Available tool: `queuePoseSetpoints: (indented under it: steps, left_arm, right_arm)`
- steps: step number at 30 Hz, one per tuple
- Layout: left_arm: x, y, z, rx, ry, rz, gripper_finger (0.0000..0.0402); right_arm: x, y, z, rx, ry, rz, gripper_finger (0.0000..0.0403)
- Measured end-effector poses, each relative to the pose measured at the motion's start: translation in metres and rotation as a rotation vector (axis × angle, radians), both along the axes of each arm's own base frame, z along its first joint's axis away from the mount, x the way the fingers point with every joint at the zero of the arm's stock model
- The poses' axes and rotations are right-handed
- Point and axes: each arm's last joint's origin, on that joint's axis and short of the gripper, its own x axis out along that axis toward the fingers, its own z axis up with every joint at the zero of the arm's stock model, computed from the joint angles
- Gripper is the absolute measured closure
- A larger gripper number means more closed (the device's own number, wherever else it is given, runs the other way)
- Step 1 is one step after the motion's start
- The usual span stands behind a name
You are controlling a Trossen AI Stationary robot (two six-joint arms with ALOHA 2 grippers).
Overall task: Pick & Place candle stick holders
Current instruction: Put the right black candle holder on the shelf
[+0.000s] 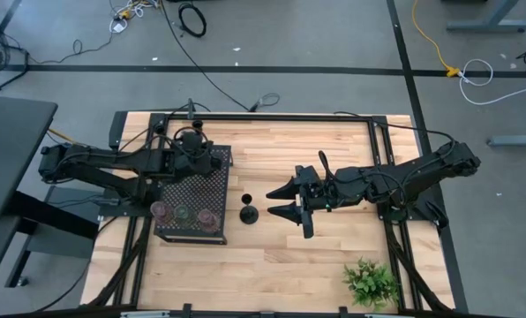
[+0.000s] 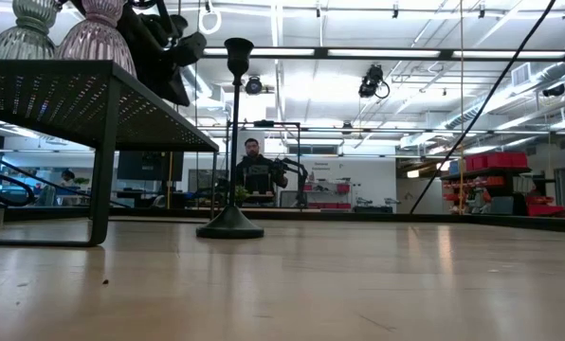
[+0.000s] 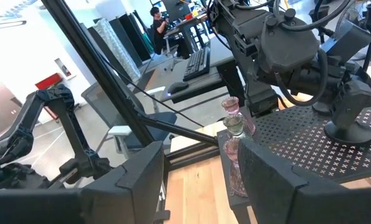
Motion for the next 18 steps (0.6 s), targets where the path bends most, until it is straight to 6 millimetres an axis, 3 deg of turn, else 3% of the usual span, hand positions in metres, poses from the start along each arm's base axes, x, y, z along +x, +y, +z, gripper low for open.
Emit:
queuePoseSetpoints:
  steps: [18]
  left_arm:
    - [0.0034,-0.0096,0.0011,-0.028,-0.029,-0.07,0.0332]
  right_arm:
    - [0.0,0.0,0.0,-0.009,-0.001,0.001,0.0198]
